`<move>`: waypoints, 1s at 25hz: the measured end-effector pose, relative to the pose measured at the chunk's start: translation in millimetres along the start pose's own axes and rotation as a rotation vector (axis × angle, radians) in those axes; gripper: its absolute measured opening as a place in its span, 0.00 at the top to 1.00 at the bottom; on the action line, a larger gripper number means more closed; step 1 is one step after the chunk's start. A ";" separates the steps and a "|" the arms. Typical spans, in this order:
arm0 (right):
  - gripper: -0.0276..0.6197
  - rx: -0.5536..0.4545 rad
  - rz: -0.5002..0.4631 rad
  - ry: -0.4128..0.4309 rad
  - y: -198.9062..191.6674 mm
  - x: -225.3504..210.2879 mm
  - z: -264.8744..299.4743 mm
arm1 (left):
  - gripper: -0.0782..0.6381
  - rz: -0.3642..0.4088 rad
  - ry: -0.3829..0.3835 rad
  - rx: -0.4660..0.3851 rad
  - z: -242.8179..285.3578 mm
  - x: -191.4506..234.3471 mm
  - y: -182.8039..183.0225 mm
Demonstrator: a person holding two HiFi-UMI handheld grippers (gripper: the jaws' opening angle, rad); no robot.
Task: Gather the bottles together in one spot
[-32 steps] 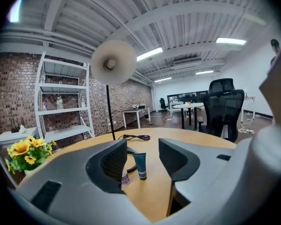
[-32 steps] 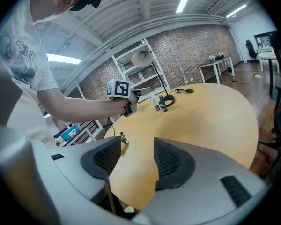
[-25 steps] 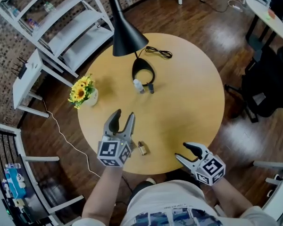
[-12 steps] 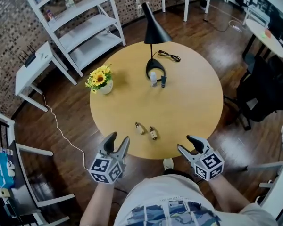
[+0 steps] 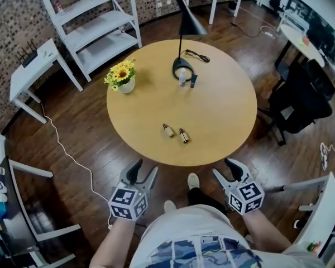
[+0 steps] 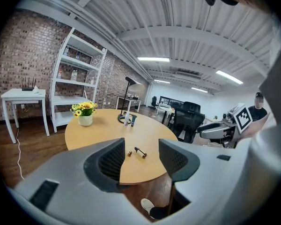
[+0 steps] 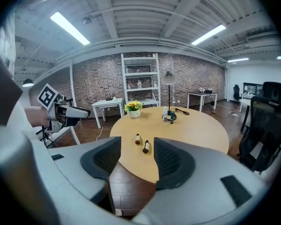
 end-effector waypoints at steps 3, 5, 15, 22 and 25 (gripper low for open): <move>0.58 0.010 0.006 -0.015 -10.5 19.0 -8.8 | 0.61 -0.003 -0.021 -0.004 -15.6 0.8 -9.9; 0.58 0.015 0.004 -0.018 -12.8 28.4 -12.4 | 0.61 0.000 -0.028 -0.002 -24.1 0.9 -14.4; 0.58 0.018 -0.025 -0.006 -11.4 55.7 -18.8 | 0.61 0.006 -0.054 0.016 -49.6 -5.6 -28.0; 0.58 0.038 -0.038 0.016 -17.0 57.0 -14.2 | 0.61 0.004 -0.067 0.050 -58.0 -13.6 -42.8; 0.58 0.061 -0.045 0.032 -21.8 51.8 -1.6 | 0.61 -0.021 -0.074 0.046 -57.7 -11.0 -46.8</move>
Point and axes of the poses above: the fingertips, and each gripper's own axes: z forward along the fingers, x to its left, y out of its top, the point moved 8 cm from there along -z, backward along the fingers, and after that the axes turned 11 degrees about y, right-handed, at the moved point
